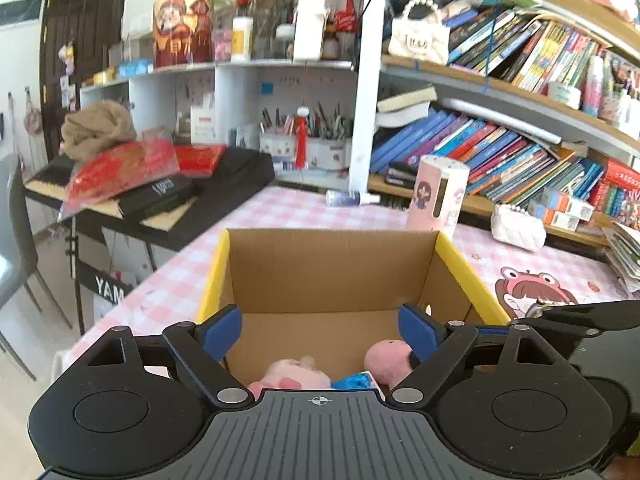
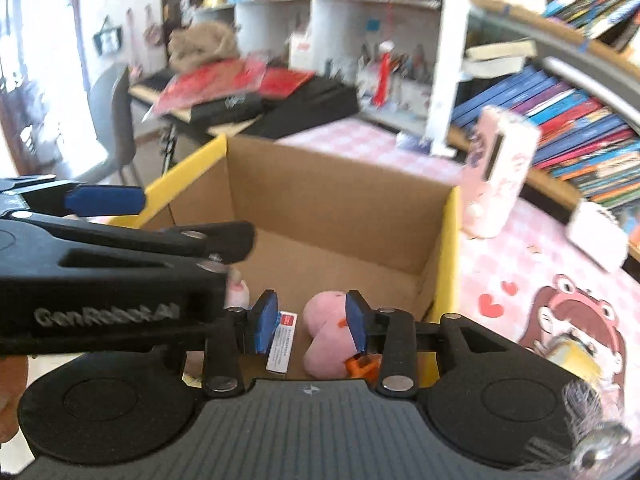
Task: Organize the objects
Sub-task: 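Withdraw both tools from the box and move toward the tape and charger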
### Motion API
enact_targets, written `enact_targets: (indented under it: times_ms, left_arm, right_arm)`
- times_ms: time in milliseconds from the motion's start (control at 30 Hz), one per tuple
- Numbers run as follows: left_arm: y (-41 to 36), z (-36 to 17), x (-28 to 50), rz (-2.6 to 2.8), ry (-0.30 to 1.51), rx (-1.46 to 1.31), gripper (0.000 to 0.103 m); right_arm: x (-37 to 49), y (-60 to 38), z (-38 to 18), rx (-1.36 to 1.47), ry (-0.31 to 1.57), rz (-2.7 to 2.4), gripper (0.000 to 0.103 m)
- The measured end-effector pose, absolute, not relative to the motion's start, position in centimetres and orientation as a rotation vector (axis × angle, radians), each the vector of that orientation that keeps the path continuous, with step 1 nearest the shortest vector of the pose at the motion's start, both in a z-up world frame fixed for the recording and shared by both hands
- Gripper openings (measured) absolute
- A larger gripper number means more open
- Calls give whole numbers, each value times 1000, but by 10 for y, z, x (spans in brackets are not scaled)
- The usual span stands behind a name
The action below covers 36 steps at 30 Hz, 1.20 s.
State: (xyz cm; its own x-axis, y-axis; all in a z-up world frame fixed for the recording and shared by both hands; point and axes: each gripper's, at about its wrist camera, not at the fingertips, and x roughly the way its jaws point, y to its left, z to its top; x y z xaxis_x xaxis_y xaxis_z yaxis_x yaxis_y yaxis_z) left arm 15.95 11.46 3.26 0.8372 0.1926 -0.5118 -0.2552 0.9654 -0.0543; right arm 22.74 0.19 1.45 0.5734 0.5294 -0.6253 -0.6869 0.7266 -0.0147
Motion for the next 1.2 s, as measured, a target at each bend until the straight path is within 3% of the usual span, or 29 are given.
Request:
enact_targets:
  times_ms: [167, 567, 1000, 1200]
  left_arm:
    - [117, 36, 136, 238, 493, -147, 88]
    - [128, 8, 76, 300, 613, -177, 88]
    - [107, -4, 34, 222, 714, -73, 93]
    - [87, -7, 28, 138, 731, -18, 93]
  right_arm:
    - [203, -11, 24, -239, 587, 638, 37]
    - [133, -32, 15, -260, 544, 439, 58]
    - [83, -56, -3, -200, 651, 328, 75]
    - [62, -73, -10, -186, 680, 263, 77]
